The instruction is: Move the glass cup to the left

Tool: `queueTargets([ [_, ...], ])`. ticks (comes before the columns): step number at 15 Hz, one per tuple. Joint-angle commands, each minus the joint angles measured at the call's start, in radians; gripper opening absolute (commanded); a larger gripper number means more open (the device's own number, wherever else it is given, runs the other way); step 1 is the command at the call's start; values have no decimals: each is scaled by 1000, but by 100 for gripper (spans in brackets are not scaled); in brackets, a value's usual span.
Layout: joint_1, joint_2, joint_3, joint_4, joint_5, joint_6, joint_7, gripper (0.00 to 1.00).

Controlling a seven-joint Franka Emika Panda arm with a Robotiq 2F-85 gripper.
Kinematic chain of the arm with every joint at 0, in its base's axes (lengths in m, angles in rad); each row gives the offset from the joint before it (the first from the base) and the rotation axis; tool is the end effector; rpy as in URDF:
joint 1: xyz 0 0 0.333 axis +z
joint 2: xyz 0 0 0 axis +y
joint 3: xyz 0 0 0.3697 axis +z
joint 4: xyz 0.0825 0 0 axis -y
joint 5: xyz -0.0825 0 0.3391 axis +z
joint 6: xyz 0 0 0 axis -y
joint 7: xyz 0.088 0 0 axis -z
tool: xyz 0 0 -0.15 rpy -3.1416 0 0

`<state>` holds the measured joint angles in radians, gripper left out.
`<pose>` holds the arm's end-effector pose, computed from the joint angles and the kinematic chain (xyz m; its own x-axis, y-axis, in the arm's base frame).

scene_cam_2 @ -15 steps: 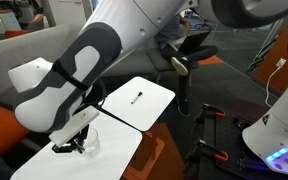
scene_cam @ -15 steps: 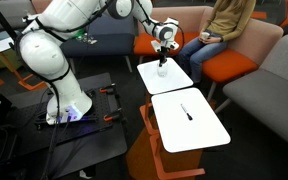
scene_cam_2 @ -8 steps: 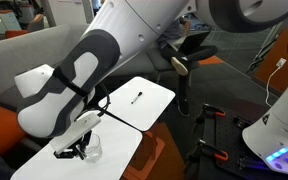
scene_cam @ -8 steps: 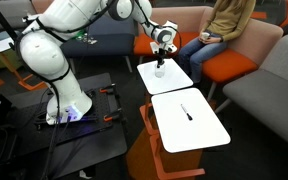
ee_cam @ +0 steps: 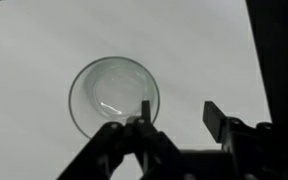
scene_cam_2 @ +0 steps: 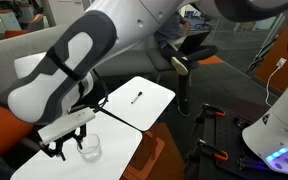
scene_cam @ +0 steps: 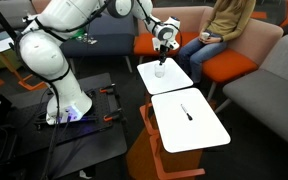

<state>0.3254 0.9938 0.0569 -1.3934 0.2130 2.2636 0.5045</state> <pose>0.6641 0.2716 0.1175 0.9386 -0.2706 -0.2139 -0.2966 -0.9497 -0.1004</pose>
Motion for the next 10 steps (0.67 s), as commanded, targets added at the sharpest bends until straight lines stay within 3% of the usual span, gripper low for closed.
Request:
queueTargets([
  [1,-54,-157,37,-154,104,32,47,91],
  [2,-56,-199,26,-184,126,12,84,99],
  [7,-39,-442,-19,-384,99,-53,189,100],
  [10,-49,-553,-11,-478,79,-102,181,100],
])
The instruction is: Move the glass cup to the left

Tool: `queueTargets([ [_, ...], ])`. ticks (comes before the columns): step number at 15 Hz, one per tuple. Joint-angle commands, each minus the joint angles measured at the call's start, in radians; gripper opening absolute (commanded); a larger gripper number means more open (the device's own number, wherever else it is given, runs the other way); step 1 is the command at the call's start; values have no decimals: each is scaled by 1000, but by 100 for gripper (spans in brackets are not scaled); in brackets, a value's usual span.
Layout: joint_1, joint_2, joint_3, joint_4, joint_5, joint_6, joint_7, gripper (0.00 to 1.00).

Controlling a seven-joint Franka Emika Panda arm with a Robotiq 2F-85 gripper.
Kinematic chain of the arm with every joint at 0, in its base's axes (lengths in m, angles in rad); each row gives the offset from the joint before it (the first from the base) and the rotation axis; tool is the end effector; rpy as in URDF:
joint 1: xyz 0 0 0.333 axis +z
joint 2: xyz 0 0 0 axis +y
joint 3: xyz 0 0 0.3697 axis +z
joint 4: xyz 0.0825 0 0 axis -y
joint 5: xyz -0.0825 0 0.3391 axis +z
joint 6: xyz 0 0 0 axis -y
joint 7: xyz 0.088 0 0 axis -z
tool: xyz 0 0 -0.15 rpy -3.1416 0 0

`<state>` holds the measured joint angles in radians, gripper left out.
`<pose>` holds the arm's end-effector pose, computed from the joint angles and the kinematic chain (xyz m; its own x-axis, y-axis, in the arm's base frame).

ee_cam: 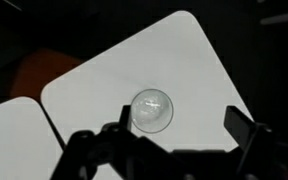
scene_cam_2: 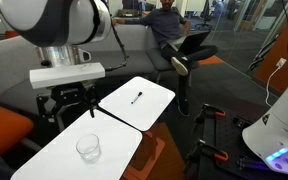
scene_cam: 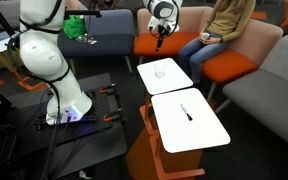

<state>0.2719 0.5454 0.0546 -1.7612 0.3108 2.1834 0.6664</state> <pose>0.6007 0.2228 0.2838 0.8320 -0.4830 -0.2728 -0.5254 -0.8439 -0.1082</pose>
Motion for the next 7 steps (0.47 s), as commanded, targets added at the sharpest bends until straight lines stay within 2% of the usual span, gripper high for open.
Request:
queueTargets([
  [1,2,-133,-6,-134,-29,-36,14,100],
  [7,-9,-228,4,-248,-97,-56,-21,100],
])
